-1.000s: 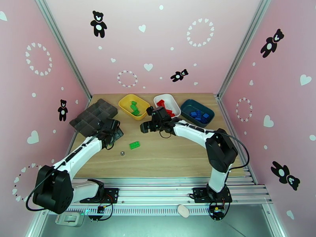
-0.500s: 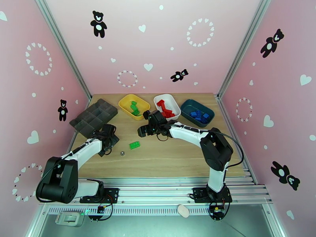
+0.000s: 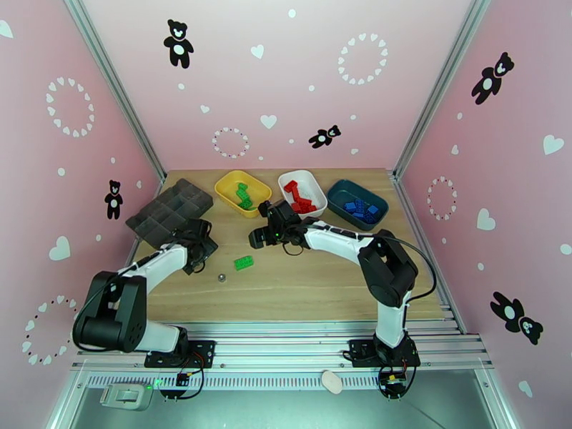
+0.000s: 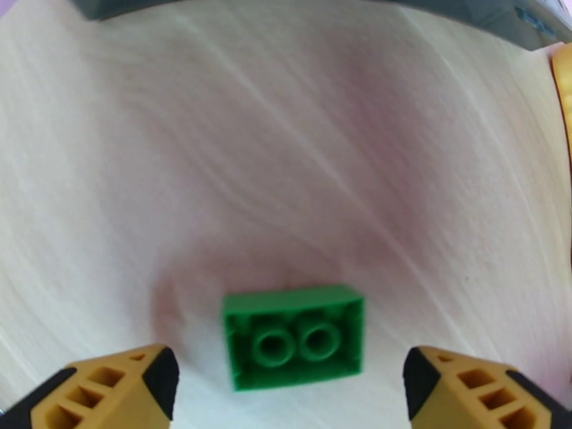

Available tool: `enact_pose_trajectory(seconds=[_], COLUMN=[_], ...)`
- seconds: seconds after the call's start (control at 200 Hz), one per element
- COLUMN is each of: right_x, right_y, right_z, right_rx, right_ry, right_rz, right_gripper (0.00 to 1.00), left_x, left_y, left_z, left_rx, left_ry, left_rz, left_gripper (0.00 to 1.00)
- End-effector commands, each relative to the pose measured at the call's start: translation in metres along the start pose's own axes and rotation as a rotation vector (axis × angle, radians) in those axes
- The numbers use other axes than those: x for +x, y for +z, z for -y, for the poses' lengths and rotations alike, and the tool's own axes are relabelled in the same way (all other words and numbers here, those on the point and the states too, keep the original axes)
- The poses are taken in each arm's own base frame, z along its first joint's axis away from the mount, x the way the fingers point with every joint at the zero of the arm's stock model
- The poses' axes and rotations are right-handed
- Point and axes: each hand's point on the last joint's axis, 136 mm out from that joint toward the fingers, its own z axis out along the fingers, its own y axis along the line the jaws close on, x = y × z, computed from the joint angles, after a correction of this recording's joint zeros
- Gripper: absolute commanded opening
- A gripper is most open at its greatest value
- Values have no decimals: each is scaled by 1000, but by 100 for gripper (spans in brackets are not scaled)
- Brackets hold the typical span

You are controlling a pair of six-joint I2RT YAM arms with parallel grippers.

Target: Sort the legos into containers by color

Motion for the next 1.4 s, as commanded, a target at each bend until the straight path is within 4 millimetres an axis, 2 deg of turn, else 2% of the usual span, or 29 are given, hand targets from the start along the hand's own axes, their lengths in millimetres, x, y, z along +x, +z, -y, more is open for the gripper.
enact_pose_trajectory(seconds=[0.0, 0.205, 0.375, 0.481, 0.571, 0.586, 0.691, 0.876, 1.091, 1.301, 1.351, 1.391], right_x=[-9, -9, -8, -9, -11, -12, -16, -28, -36, -34, -33, -32], right_y=[0, -2, -3, -3, -4, -5, -6, -14, -32, -49, -52, -53], right_z=[-2, 0, 1, 1, 3, 3, 7, 19, 31, 36, 38, 39], right_rx=[8, 20, 24, 23, 20, 16, -10, -44, 5, 51, 60, 68], right_ry=[-8, -13, -14, -13, -4, -3, 29, 85, 87, 74, 75, 74], right_rz=[18, 19, 17, 19, 22, 25, 35, 66, 90, 99, 98, 98], right_gripper=[87, 87, 86, 86, 86, 86, 86, 86, 86, 86, 86, 86], left_x=[-2, 1, -1, -3, 0, -6, -4, -5, -30, -45, -46, -45], left_y=[8, 17, 13, 6, 2, -3, -14, -39, -59, -46, -39, -34], left_z=[-3, -4, 0, 8, 20, 30, 61, 128, 204, 256, 264, 270], left_rx=[-36, -49, -35, -1, 36, 63, 153, 304, 430, 466, 466, 470], left_ry=[17, 24, 34, 56, 96, 98, 155, 276, 334, 372, 378, 385], left_rz=[-1, -9, -6, -11, -31, -21, -39, -54, -36, -49, -57, -63], left_gripper=[85, 78, 62, 52, 48, 47, 45, 43, 43, 44, 47, 53])
